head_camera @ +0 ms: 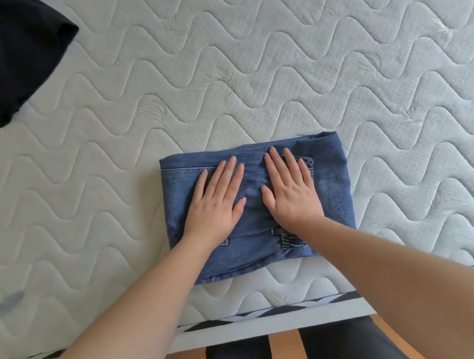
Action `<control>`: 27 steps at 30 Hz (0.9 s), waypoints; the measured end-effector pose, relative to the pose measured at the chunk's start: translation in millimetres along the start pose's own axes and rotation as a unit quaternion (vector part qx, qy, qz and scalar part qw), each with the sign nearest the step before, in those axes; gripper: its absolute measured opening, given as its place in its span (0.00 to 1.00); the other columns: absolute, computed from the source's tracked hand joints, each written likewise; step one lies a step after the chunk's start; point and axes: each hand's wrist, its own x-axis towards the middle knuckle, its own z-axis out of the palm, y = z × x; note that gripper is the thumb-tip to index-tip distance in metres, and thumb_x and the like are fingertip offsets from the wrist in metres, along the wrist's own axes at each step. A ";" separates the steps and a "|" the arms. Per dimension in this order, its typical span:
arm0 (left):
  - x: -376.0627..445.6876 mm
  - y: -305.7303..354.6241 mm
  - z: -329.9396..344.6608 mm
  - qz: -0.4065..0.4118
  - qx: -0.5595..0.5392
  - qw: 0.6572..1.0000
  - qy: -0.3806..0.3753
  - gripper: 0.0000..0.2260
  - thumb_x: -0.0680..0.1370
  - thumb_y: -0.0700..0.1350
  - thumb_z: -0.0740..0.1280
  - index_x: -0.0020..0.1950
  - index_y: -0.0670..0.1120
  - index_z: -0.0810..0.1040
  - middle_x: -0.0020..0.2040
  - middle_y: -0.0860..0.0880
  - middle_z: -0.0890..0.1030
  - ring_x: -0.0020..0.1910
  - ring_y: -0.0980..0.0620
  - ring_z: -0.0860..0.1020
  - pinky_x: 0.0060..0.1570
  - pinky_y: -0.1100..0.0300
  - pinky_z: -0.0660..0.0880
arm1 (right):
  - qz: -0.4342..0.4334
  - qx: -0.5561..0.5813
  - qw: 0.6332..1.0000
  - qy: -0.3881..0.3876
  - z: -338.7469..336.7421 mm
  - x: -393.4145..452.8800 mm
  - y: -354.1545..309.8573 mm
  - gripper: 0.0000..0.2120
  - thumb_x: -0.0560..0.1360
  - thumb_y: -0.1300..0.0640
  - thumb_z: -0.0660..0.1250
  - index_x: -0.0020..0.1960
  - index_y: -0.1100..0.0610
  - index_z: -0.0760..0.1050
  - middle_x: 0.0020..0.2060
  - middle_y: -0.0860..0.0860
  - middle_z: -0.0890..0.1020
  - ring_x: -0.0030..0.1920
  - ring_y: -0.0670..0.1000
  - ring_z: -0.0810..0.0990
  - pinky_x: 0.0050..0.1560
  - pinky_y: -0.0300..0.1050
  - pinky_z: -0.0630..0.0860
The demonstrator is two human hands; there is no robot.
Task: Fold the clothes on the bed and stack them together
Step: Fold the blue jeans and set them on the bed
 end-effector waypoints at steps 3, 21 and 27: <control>-30.2 20.4 -4.2 -0.036 -0.039 0.998 0.033 0.27 0.84 0.53 0.51 0.81 0.44 0.52 0.81 0.45 0.53 0.80 0.48 0.53 0.77 0.45 0.53 | -0.014 -0.001 1.000 0.016 -6.5 -10.0 3.0 0.31 0.82 0.44 0.49 0.80 0.56 0.51 0.80 0.52 0.52 0.79 0.52 0.48 0.78 0.50 0.42; -19.4 60.0 -12.3 -0.032 -0.068 0.997 -0.037 0.28 0.81 0.56 0.55 0.80 0.48 0.58 0.80 0.46 0.59 0.78 0.47 0.58 0.76 0.45 0.54 | 0.042 0.019 0.997 0.065 -23.8 -16.9 63.5 0.32 0.82 0.43 0.48 0.80 0.57 0.49 0.79 0.52 0.53 0.79 0.50 0.48 0.78 0.48 0.43; 6.2 83.1 11.5 -0.055 -0.057 0.994 -0.074 0.30 0.81 0.60 0.52 0.81 0.50 0.51 0.81 0.45 0.54 0.79 0.44 0.56 0.76 0.43 0.55 | 0.020 0.030 0.999 0.001 -13.2 12.6 99.0 0.36 0.79 0.34 0.42 0.80 0.53 0.42 0.80 0.51 0.46 0.79 0.49 0.43 0.77 0.45 0.40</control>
